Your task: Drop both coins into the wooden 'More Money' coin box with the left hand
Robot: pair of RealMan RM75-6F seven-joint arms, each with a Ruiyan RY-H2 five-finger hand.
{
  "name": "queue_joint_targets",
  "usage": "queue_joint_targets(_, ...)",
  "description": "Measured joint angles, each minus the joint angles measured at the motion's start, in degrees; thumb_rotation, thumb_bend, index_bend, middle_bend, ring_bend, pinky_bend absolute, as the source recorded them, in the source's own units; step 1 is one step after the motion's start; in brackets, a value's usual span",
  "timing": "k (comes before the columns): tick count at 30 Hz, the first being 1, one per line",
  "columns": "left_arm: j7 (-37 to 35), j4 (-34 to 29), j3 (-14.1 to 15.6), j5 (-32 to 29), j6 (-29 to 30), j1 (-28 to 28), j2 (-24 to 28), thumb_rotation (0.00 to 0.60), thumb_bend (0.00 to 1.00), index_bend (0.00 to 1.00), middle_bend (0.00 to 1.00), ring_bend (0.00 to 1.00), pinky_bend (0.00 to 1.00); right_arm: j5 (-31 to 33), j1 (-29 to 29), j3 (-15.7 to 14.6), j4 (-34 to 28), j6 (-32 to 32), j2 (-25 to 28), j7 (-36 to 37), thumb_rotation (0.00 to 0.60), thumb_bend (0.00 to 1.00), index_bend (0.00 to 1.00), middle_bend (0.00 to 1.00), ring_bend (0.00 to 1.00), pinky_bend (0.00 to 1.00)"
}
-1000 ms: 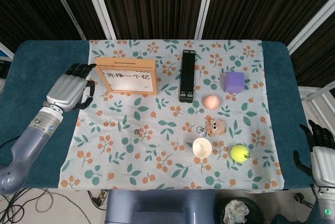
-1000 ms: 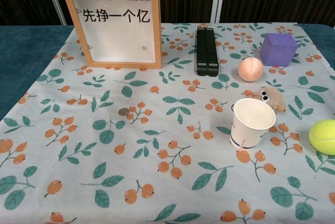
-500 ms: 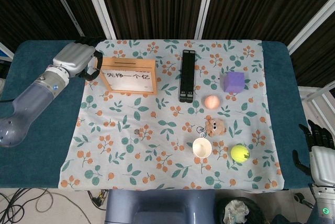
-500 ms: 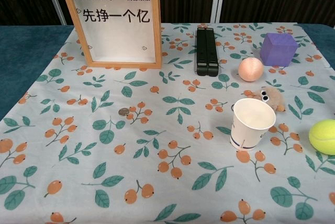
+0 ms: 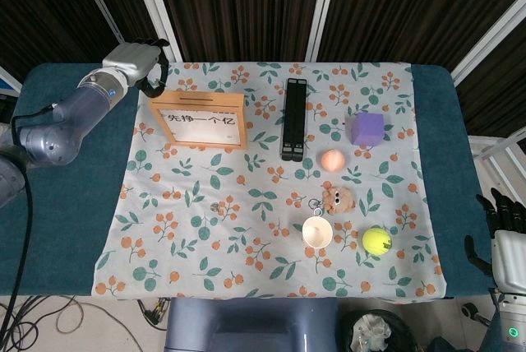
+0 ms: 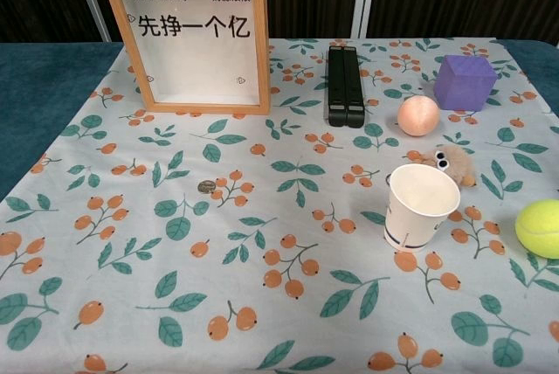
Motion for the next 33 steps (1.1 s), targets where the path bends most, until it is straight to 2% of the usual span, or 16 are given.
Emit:
queue_joint_targets(5, -6.14, 8.94, 2.30, 0.80, -5.82, -2.34, -4.98, 0.600, 0.53, 0.66, 0.00, 0.00, 0.00, 0.64, 0.00, 0.38, 0.13, 0.11, -0.13, -0.40, 0.600, 0.51, 0.15, 0.02, 0.00, 0.00)
queue_joint_targets(8, -8.82, 11.55, 2.57, 2.85, -8.13, -3.30, -6.88, 0.600, 0.53, 0.66, 0.00, 0.00, 0.00, 0.77, -0.04, 0.47, 0.15, 0.20, -0.15, -0.52, 0.600, 0.51, 0.15, 0.02, 0.00, 0.00)
queue_joint_targets(19, -17.09, 14.54, 2.64, 9.78, -11.36, -5.05, -9.34, 0.600, 0.53, 0.66, 0.00, 0.00, 0.00, 0.83, -0.15, 0.61, 0.02, 0.30, 0.08, -0.37, 0.600, 0.51, 0.15, 0.02, 0.00, 0.00)
queue_joint_targets(33, -24.14, 14.07, 3.27, 17.98, -8.94, -6.11, -11.18, 0.600, 0.53, 0.65, 0.00, 0.00, 0.00, 0.60, -0.22, 0.54, -0.12, 0.24, 0.28, -0.10, 0.600, 0.51, 0.15, 0.02, 0.00, 0.00)
